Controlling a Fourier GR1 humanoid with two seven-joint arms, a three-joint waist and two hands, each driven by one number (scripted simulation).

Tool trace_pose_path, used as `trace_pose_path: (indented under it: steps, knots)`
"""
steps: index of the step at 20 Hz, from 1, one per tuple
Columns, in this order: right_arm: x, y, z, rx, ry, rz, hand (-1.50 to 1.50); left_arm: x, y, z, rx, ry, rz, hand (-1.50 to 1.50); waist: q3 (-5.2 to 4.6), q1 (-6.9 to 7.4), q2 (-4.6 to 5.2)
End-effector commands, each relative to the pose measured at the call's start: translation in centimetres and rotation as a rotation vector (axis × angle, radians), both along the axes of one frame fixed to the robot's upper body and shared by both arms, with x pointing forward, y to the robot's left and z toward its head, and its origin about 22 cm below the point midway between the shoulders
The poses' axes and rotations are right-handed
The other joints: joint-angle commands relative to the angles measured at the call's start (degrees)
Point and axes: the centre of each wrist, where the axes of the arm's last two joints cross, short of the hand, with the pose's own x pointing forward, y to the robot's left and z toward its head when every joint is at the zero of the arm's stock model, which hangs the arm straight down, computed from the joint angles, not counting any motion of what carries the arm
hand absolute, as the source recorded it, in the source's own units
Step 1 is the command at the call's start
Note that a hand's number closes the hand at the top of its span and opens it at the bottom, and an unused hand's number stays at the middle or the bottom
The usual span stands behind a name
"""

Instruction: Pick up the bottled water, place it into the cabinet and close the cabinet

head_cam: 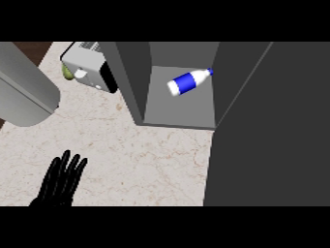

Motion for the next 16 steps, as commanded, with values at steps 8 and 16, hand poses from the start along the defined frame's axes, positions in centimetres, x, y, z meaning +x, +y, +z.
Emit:
trace_pose_path:
  steps: [8,16]
  knots:
    - [1.2,3.1,3.8,-0.089,-0.067,0.076,1.5,-4.6,7.2,1.4,0.003,-0.015,-0.035,-1.5,-0.13,2.51,1.38]
    - [3.9,3.8,3.4,-0.214,-0.18,0.235,1.5,-3.5,9.5,2.9,0.032,-0.042,-0.075,-1.5,-0.4,4.77,2.07]
